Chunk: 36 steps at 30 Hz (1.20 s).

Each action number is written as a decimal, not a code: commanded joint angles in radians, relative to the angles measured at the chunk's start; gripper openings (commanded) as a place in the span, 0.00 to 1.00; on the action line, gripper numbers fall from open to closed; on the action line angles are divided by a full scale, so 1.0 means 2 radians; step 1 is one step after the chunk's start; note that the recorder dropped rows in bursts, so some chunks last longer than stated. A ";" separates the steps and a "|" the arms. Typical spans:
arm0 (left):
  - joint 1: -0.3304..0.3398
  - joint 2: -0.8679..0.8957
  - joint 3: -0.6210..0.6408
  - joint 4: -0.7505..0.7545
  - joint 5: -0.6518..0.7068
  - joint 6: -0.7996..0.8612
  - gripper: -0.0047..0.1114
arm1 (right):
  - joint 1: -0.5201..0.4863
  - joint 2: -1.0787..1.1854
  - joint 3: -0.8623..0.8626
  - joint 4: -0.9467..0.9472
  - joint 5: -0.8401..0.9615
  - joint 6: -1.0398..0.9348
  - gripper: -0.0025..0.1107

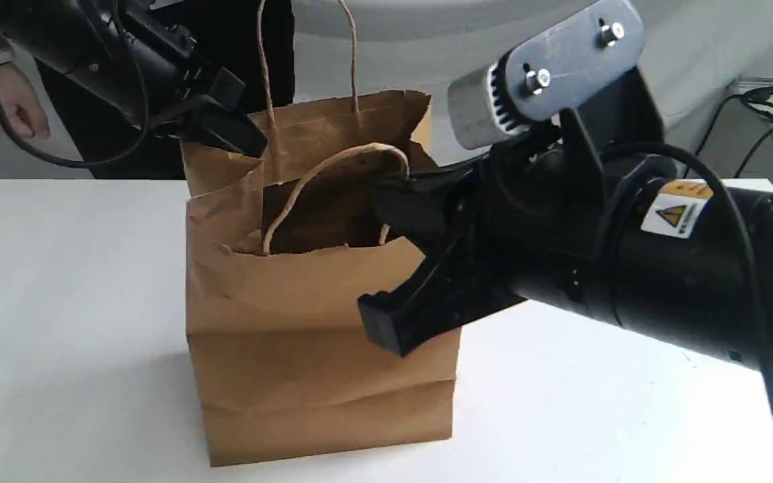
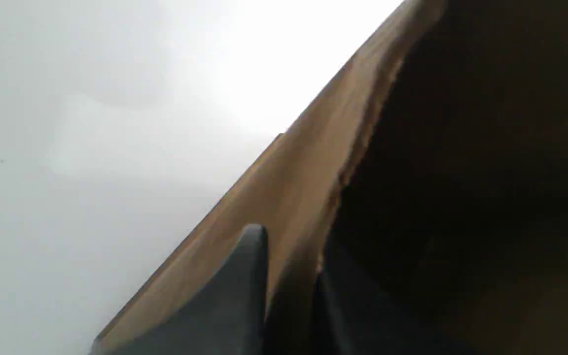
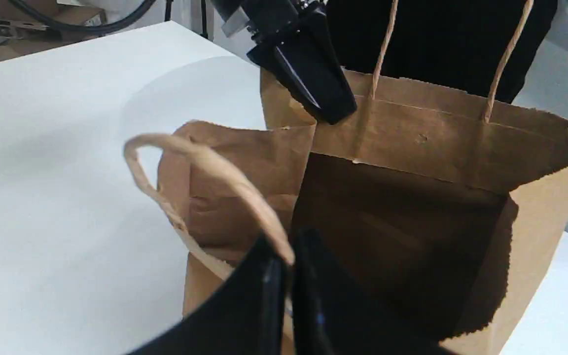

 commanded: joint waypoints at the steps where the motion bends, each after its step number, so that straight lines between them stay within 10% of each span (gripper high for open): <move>1: -0.002 0.002 0.005 -0.004 -0.005 -0.005 0.22 | 0.001 -0.003 0.003 0.000 -0.009 0.002 0.02; 9: -0.002 0.002 0.005 -0.004 -0.005 -0.007 0.57 | 0.001 -0.003 0.003 -0.002 -0.009 0.002 0.20; 19: -0.001 -0.001 -0.001 -0.003 -0.005 -0.005 0.58 | 0.001 -0.003 0.003 -0.002 -0.012 0.002 0.42; 36: -0.001 -0.012 -0.070 0.080 0.028 -0.019 0.58 | 0.001 -0.003 0.003 -0.002 -0.046 -0.010 0.48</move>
